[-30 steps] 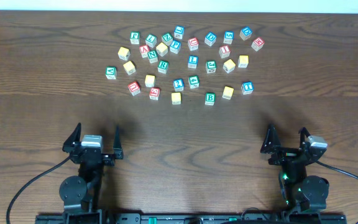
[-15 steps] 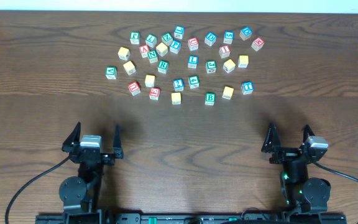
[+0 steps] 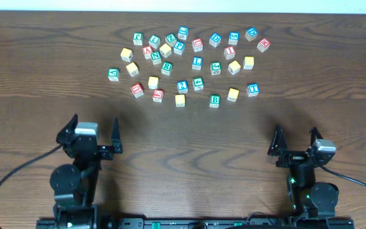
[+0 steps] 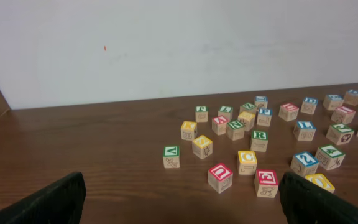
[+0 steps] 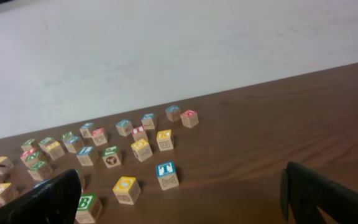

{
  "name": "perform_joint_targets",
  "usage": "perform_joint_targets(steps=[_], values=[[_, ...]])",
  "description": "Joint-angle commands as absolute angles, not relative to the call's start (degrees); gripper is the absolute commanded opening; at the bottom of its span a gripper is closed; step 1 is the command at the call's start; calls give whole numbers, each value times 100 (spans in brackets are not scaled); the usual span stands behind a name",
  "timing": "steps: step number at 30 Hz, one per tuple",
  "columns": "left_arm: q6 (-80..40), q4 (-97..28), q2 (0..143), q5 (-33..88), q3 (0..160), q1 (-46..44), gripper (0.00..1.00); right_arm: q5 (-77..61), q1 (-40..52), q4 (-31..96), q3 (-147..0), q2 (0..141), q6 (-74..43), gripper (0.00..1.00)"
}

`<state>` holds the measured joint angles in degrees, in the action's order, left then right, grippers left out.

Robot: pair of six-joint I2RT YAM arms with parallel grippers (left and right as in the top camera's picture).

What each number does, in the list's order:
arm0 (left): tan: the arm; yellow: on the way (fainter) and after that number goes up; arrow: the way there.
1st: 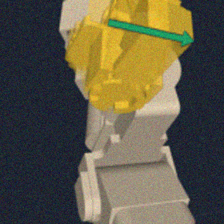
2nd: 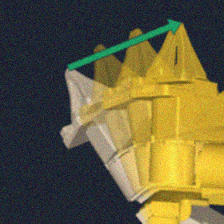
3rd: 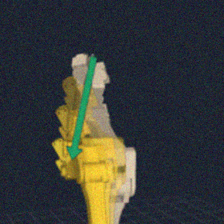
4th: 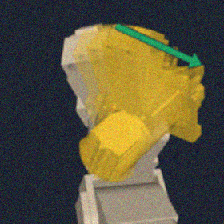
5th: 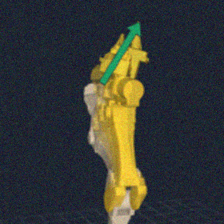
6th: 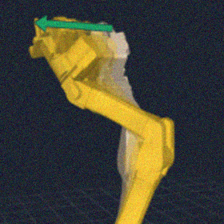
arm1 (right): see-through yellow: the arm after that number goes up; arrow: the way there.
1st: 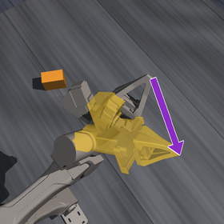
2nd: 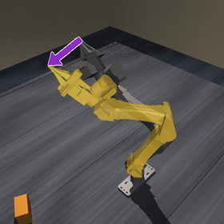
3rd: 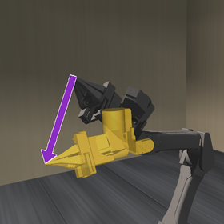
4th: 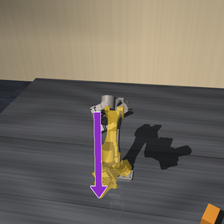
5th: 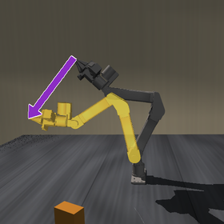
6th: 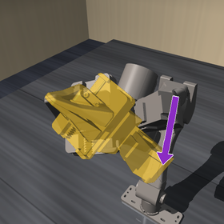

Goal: Spell out ROBOT
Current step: 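Raise both arms and move grippers over the block pile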

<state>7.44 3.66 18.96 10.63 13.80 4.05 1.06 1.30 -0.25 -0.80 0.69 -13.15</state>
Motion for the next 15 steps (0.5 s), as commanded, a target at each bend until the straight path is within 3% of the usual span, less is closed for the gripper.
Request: perform_joint_targets(steps=[1, 15], values=[[679, 392, 2252, 1094, 1839, 395, 98, 86, 84, -43, -329, 67, -1253, 99], [674, -373, 3120, 1096, 3015, 395, 98, -209, 84, -38, -1160, 980, -1009, 99]])
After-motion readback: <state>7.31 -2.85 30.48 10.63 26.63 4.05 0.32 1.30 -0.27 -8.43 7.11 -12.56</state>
